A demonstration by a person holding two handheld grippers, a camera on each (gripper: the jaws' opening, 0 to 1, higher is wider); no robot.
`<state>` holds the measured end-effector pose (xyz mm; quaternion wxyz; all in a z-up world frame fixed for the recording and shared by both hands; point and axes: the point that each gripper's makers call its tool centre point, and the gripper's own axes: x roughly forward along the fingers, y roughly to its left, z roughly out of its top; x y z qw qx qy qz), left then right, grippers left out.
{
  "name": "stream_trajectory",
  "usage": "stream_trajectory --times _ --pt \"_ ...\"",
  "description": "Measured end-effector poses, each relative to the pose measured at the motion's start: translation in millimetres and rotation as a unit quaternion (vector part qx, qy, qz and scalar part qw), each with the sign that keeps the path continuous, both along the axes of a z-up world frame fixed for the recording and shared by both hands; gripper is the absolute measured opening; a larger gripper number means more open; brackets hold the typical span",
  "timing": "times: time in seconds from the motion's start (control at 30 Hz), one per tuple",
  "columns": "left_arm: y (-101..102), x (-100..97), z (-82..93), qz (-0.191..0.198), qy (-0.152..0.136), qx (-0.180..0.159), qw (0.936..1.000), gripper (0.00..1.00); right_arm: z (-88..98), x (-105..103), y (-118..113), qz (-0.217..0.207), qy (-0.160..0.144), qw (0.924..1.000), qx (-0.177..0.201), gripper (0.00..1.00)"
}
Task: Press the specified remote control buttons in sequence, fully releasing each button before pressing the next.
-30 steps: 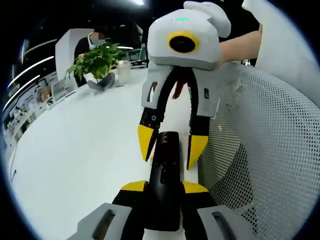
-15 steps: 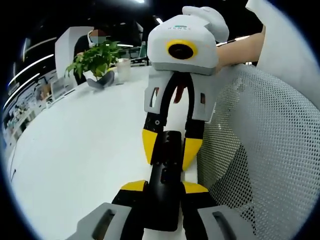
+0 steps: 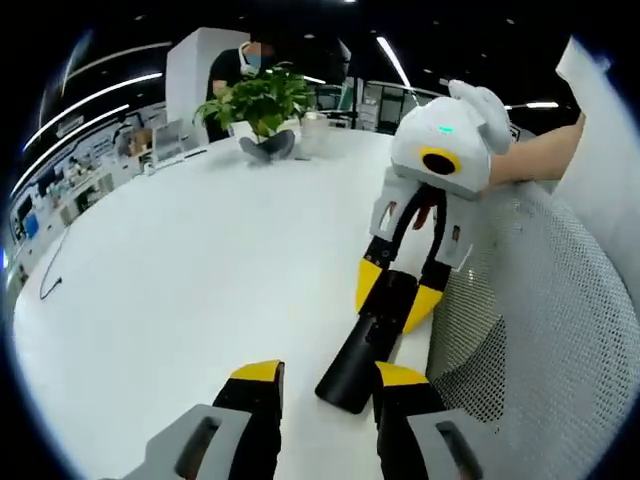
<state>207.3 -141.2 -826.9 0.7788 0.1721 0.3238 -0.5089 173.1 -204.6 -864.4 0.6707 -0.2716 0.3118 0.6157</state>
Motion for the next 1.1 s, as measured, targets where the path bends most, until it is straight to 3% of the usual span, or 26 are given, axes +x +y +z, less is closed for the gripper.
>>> stream_trajectory --times 0.1,0.2,0.3,0.4,0.5,0.63,0.8,0.87,0.97,1.03,1.1 --pt "13.3 7.6 20.3 0.036 -0.021 -0.026 0.9988 0.42 0.2 0.1 0.4 -0.002 0.002 1.0 0.002 0.21" --pt "20.7 12.6 41.4 0.081 -0.039 -0.068 0.9937 0.53 0.2 0.0 1.3 -0.004 0.001 1.0 0.005 0.21" --pt "27.0 15.8 63.4 0.128 -0.063 -0.12 0.9826 0.64 -0.6 1.2 3.5 -0.002 -0.006 1.0 0.005 0.21" --pt "35.0 18.7 78.7 0.167 -0.087 -0.153 0.97 0.72 -0.5 1.4 3.4 -0.003 -0.005 1.0 0.006 0.21" --pt "39.2 18.2 96.9 0.198 -0.104 -0.203 0.9533 0.75 -0.5 1.5 3.4 -0.004 -0.003 0.9999 0.009 0.21" --pt "46.9 16.6 126.1 0.224 -0.153 -0.278 0.9216 0.81 -0.2 1.4 3.4 -0.004 -0.002 0.9999 0.011 0.21" --pt "61.7 16.9 137.2 0.249 -0.216 -0.274 0.9035 0.9 -0.3 1.8 3.7 -0.005 -0.002 0.9999 0.015 0.21" --pt "64.2 16.5 137.5 0.262 -0.218 -0.278 0.8981 0.96 -0.1 2.4 4.7 -0.005 -0.002 0.9999 0.016 0.21" --pt "68.1 17.1 136.3 0.305 -0.182 -0.302 0.8847 0.96 -0.1 2.8 5.3 -0.005 -0.003 0.9998 0.017 0.21" --pt "74.1 19.4 137.9 0.325 -0.202 -0.294 0.8755 0.98 -0.1 2.7 5.3 -0.004 -0.004 0.9999 0.016 0.21" --pt "75.8 19.2 136.8 0.333 -0.221 -0.272 0.8756 1.0 -0.1 2.7 5.4 -0.004 -0.004 0.9999 0.015 0.21"
